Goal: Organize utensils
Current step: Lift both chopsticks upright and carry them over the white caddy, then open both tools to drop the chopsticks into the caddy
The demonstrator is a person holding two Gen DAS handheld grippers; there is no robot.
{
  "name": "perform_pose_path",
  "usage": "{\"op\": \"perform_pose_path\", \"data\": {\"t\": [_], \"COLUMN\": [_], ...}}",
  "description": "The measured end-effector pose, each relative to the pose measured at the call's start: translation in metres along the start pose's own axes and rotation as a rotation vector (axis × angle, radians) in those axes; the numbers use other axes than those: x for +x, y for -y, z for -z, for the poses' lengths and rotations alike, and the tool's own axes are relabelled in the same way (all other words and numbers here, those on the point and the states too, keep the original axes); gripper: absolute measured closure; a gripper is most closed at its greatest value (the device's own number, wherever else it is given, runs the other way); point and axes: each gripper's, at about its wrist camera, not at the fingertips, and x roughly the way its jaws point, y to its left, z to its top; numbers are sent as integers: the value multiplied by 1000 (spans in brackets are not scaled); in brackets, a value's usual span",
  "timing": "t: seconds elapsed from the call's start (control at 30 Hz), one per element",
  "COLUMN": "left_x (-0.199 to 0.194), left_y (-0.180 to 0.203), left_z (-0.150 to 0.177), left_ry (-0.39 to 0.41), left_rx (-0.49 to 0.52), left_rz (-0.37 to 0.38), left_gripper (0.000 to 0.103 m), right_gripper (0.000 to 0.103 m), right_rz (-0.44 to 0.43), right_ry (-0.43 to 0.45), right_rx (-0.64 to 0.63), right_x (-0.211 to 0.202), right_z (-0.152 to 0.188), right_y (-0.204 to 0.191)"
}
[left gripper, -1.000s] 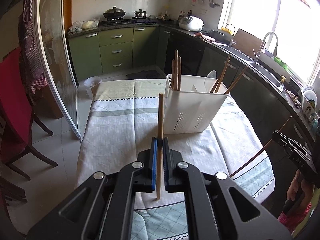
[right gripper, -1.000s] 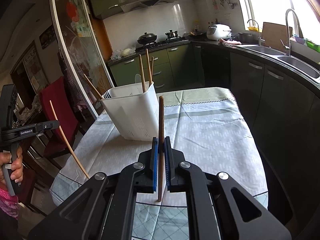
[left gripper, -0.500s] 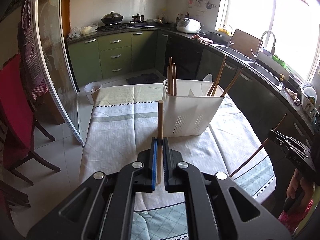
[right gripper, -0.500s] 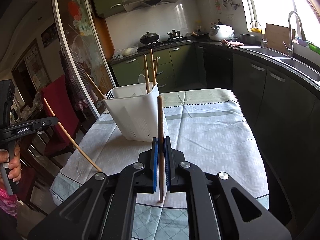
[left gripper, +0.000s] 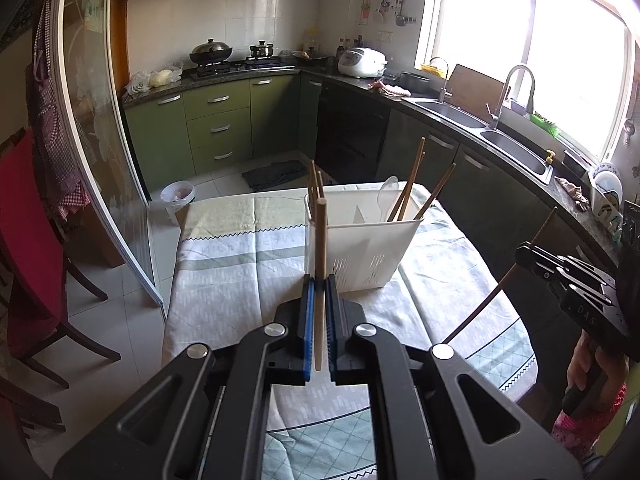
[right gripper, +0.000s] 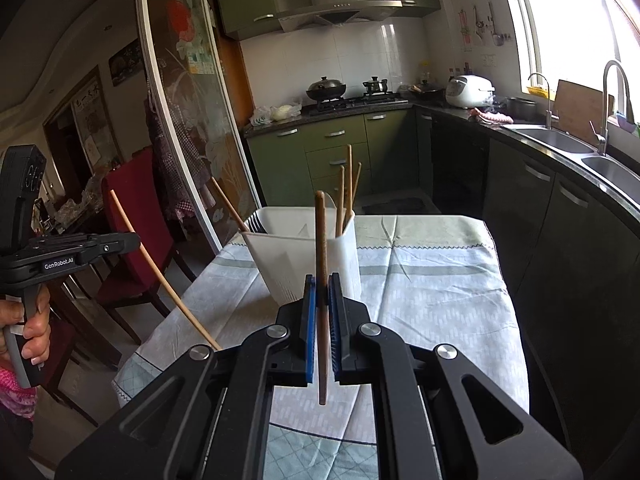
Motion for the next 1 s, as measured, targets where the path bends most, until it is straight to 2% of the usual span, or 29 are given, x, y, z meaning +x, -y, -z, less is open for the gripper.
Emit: {"op": "perform_pose_path", "data": {"t": [0.1, 0.33, 0.53, 0.63, 0.8, 1.0], "left_x": [-11, -42, -51, -43, -15, 30], "left_y": [7, 28, 39, 41, 38, 29], "left_z": [-17, -67, -110, -127, -142, -138], "left_ry": [25, 137, 233, 264, 268, 224], "left_rx": [13, 51, 55, 53, 38, 18], "left_rz": [22, 54, 54, 40, 16, -1], "left_gripper": [98, 98, 98, 98, 98, 98], "right_gripper": [96, 96, 96, 96, 96, 96], "right_rz": [-10, -16, 1, 13, 38, 42], "right_ry": [32, 146, 213, 239, 240, 168], "right_rx": [-26, -75, -103, -111, -92, -48], "right_x": [-8, -32, -28, -16, 23, 78], "right_z": [-20, -76, -121, -142, -164, -160], "right_y": [-10, -34, -51, -56, -48, -31]}}
